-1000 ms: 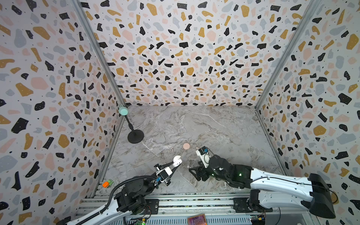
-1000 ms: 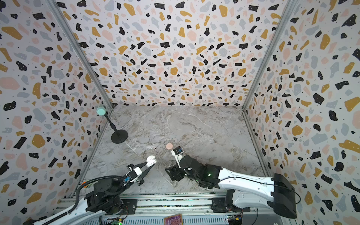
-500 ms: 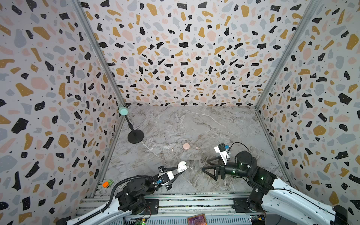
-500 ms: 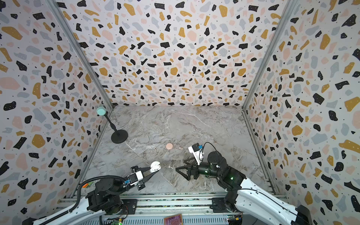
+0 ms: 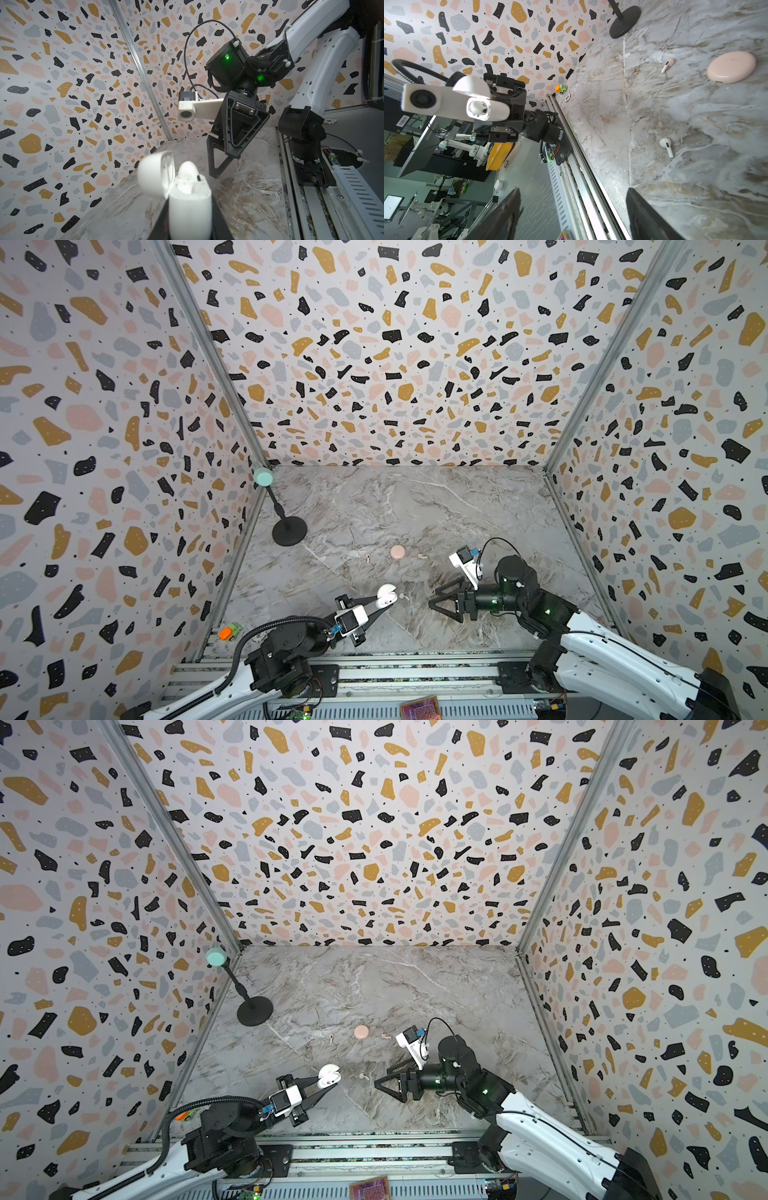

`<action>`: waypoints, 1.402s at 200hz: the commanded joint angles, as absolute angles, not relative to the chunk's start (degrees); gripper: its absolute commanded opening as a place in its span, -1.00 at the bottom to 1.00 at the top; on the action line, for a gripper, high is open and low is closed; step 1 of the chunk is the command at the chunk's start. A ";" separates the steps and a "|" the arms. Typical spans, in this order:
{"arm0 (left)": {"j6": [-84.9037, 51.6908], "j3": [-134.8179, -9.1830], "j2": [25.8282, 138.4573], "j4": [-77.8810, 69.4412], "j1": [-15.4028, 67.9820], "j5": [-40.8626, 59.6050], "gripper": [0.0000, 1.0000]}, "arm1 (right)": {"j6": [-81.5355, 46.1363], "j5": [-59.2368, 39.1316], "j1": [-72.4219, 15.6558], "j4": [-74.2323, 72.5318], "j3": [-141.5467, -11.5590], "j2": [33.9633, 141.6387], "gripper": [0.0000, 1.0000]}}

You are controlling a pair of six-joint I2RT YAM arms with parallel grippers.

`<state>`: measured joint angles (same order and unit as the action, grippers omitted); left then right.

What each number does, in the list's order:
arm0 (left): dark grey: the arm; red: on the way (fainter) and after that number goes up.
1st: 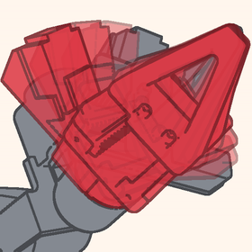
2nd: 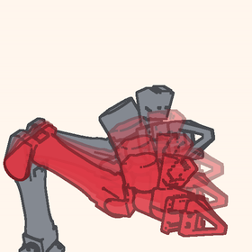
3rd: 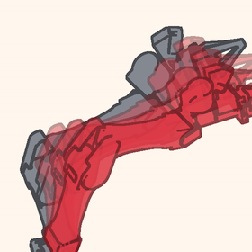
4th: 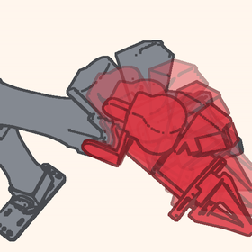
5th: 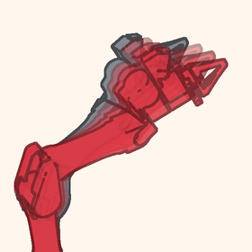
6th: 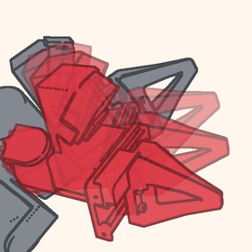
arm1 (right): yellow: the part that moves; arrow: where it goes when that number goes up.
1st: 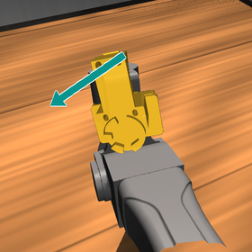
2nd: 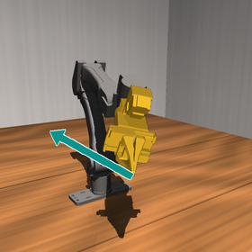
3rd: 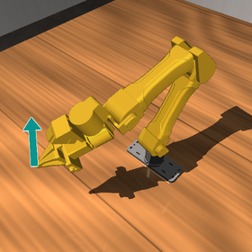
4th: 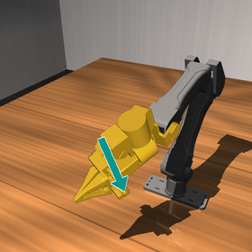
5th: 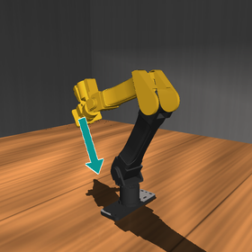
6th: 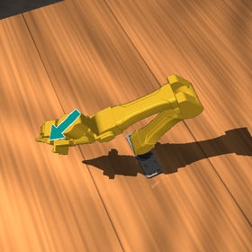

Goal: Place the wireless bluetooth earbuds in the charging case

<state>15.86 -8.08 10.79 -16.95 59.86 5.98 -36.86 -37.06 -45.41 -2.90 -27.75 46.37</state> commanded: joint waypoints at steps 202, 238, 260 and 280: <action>18.09 -7.24 11.18 -17.94 60.74 6.95 -1.00 | -25.05 -3.07 -57.83 17.30 -54.72 88.99 0.08; 18.19 -7.14 10.95 -17.93 60.82 6.91 -1.00 | -24.63 -1.04 -59.44 18.63 -58.26 94.35 0.01; 18.28 -7.09 10.76 -17.84 60.86 6.81 -1.00 | -24.53 0.29 -60.36 19.25 -60.14 97.07 -0.03; 18.32 -7.03 10.51 -17.76 60.82 6.78 -1.00 | -24.70 1.05 -60.73 19.69 -61.37 98.96 -0.08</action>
